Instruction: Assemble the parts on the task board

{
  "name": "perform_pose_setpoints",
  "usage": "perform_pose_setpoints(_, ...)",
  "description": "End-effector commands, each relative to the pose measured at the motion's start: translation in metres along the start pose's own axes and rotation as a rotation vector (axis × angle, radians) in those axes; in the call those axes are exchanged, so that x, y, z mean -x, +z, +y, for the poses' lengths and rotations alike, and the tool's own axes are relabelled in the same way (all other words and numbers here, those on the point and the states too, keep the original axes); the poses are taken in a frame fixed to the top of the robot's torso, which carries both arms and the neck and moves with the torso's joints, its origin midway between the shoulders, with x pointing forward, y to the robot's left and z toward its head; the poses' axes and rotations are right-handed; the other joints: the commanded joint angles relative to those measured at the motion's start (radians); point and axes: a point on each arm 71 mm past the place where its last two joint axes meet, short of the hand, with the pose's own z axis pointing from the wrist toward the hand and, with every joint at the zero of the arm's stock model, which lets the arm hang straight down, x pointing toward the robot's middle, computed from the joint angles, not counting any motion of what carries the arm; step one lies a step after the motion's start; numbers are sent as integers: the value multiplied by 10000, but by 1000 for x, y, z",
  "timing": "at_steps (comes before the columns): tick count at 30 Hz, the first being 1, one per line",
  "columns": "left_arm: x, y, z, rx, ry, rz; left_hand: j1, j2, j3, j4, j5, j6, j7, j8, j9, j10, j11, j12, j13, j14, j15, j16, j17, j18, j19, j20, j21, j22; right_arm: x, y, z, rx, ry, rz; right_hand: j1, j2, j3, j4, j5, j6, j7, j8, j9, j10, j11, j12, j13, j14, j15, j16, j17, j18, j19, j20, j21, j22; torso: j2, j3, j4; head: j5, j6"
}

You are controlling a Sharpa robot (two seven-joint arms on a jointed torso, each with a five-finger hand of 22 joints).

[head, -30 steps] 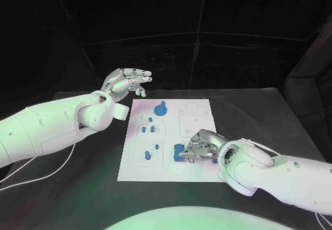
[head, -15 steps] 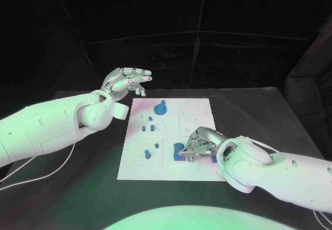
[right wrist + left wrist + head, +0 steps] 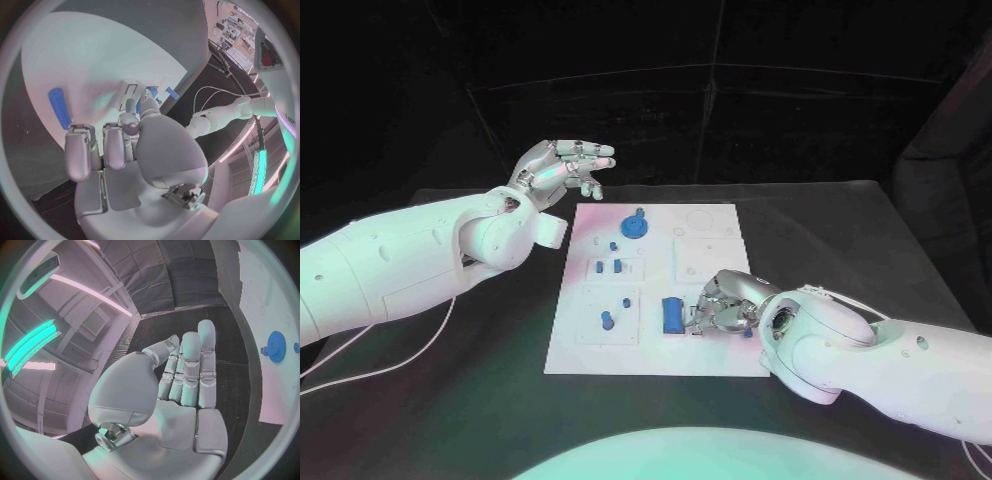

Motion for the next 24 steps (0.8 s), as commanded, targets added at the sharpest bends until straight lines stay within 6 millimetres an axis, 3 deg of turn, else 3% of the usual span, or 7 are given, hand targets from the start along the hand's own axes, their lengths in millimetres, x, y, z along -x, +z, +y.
perform_pose_setpoints(1,-1,0,-1,-32,-88,125,44,37,-16,-67,62,8,60,-25,-6,-37,4,67,-7,-83,-14,-20,-11,71,-56,-40,-62,-16,0,-1,0,27,-168,124,-12,-78,0,-58,-39,-57,-29,27,12,63,-23,45,9,504,-52,41,10,-34,403,-89,55,1541,3,0,6,-8,-2)
perform_pose_setpoints(11,1,-1,-2,-29,-70,84,44,37,-16,-67,62,8,60,-25,-6,-37,4,67,-7,-83,-14,-20,-11,71,-56,-40,-62,-16,11,-15,-12,228,220,-443,-388,-3,-184,127,360,-297,48,-21,-1,54,37,31,21,502,-11,29,7,-31,392,-67,41,1527,-11,-3,-10,-19,40)
perform_pose_setpoints(18,2,-2,-2,-29,-58,60,44,37,-16,-67,62,8,60,-25,-6,-37,4,67,-7,-83,-14,-20,-11,71,-56,-40,-62,-16,31,-34,-39,-23,182,-764,-433,140,-258,195,537,-819,286,-602,-252,-32,230,-85,-63,514,139,61,73,-37,405,53,52,1552,-24,-4,-20,-199,61)
perform_pose_setpoints(22,2,-2,-2,-28,-54,54,44,37,-16,-67,62,8,60,-25,-6,-37,4,67,-7,-83,-14,-20,-11,71,-56,-40,-62,-16,39,-40,-56,-513,-75,-701,-482,218,-310,259,550,-837,346,-884,-369,-92,285,-202,-164,511,193,59,75,-38,408,112,55,1560,-9,-16,-13,-284,98)
perform_pose_setpoints(24,2,-2,-2,-27,-56,57,44,37,-16,-67,62,8,60,-25,-6,-37,4,67,-7,-83,-14,-20,-11,71,-56,-40,-62,-16,43,-44,-67,-865,-369,-671,-533,252,-354,313,554,-766,356,-995,-411,-112,298,-256,-209,506,207,50,62,-37,407,133,54,1561,2,-2,-20,-335,118)
